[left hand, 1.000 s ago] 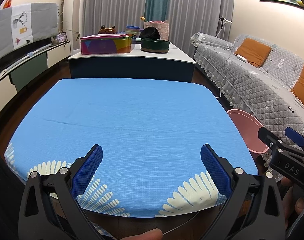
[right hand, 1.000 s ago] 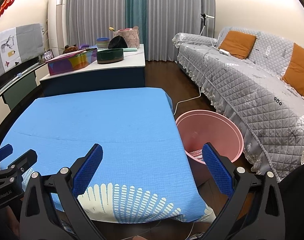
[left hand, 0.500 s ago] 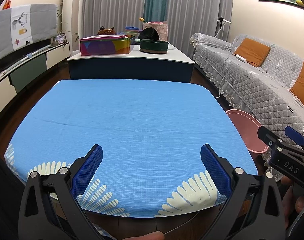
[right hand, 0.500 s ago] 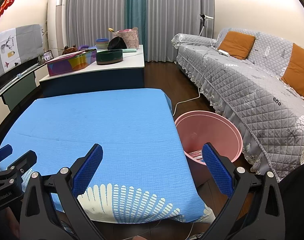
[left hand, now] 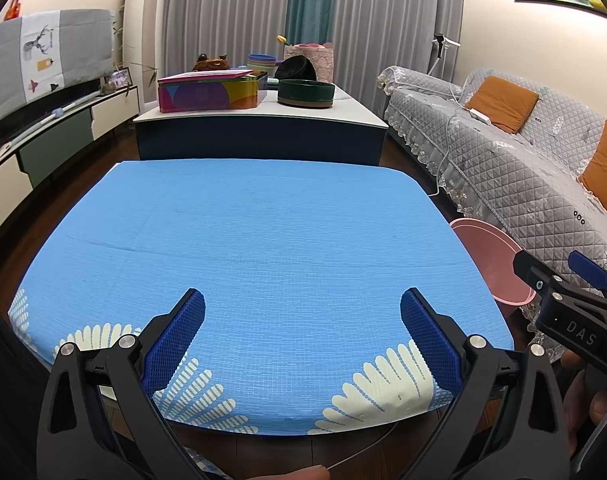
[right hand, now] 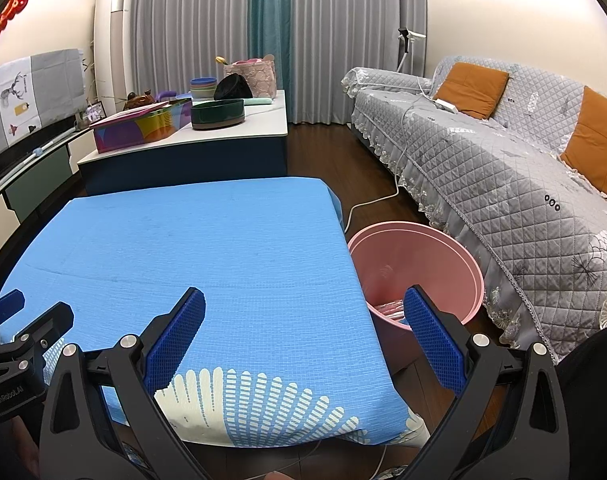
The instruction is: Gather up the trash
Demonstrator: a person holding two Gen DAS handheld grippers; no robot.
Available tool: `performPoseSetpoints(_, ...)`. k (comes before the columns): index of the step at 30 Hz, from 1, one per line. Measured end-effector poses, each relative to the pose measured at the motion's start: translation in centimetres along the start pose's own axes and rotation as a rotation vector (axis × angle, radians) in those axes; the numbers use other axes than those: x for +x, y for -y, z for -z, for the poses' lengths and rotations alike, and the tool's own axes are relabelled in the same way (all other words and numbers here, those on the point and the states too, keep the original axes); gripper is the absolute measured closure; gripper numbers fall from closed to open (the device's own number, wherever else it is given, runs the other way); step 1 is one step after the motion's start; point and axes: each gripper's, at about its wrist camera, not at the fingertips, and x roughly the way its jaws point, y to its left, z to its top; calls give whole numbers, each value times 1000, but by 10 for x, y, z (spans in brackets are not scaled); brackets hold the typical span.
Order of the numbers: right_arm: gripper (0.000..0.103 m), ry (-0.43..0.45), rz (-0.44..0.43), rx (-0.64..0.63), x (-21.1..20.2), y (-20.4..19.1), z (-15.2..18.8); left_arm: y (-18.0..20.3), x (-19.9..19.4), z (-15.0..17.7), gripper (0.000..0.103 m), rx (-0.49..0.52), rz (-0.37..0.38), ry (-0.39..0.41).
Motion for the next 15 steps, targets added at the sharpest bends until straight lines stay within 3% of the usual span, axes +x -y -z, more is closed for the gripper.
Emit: performPoseSetpoints(15, 5, 0, -1, 0, 0, 0, 0, 1, -1, -1, 8, -2, 5, 2)
